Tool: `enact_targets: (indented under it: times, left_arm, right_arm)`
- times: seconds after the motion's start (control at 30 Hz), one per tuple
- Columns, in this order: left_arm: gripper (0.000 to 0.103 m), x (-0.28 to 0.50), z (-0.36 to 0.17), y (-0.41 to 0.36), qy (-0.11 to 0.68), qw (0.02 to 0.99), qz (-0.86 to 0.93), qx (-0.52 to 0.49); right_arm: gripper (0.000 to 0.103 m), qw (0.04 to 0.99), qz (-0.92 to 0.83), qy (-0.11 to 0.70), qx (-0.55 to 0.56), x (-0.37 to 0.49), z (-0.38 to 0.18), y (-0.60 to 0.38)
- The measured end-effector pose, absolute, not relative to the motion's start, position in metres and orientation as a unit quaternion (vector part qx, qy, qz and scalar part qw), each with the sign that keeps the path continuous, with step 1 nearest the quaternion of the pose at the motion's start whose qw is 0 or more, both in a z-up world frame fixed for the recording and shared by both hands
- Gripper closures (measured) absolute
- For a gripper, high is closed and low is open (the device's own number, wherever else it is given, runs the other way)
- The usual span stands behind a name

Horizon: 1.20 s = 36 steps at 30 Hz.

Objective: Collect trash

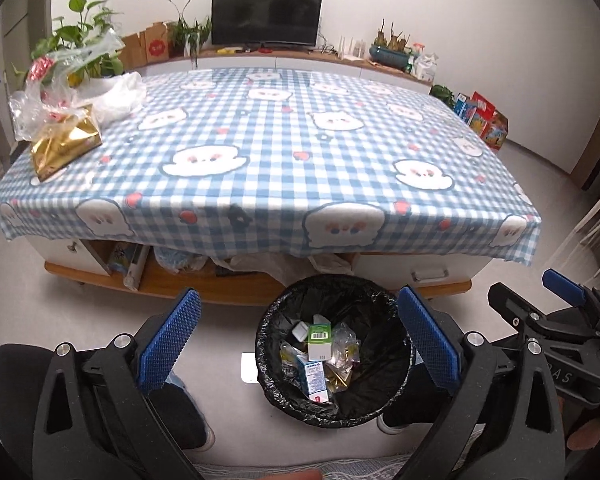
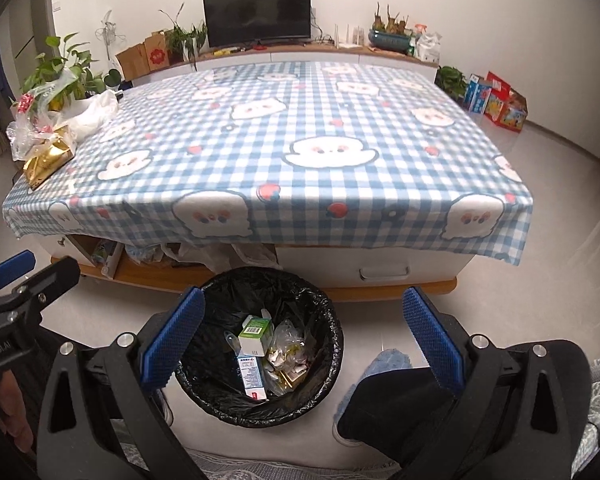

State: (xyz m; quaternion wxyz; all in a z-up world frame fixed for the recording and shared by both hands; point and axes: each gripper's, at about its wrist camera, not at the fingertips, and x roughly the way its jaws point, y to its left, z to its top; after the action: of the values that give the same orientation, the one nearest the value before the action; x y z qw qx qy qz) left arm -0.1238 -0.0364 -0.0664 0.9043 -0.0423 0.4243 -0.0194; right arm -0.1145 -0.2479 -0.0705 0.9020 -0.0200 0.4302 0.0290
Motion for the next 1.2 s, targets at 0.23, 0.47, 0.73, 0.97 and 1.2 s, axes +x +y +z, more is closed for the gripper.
enact_targets:
  times: [0.23,0.47,0.73,0.97,1.2]
  left_arm:
    - [0.006,-0.137,-0.052,-0.044,0.416,0.908,-0.024,-0.035]
    - [0.006,-0.142,-0.049,-0.048,0.412,0.910,-0.026,-0.029]
    - [0.006,-0.142,-0.050,-0.048,0.415,0.909,-0.022,-0.024]
    - [0.006,-0.141,-0.054,-0.048,0.419,0.907,-0.026,-0.028]
    - [0.006,-0.140,-0.055,-0.048,0.419,0.907,-0.022,-0.029]
  right_arm:
    - [0.008,0.910,0.030,0.413,-0.020,-0.133,-0.050,-0.251]
    - [0.008,0.912,0.031,0.409,-0.016,-0.137,-0.044,-0.252]
    - [0.008,0.914,0.030,0.405,-0.018,-0.138,-0.041,-0.252]
    - [0.008,0.914,0.033,0.404,-0.020,-0.137,-0.040,-0.250]
    - [0.008,0.913,0.034,0.405,-0.019,-0.136,-0.040,-0.250]
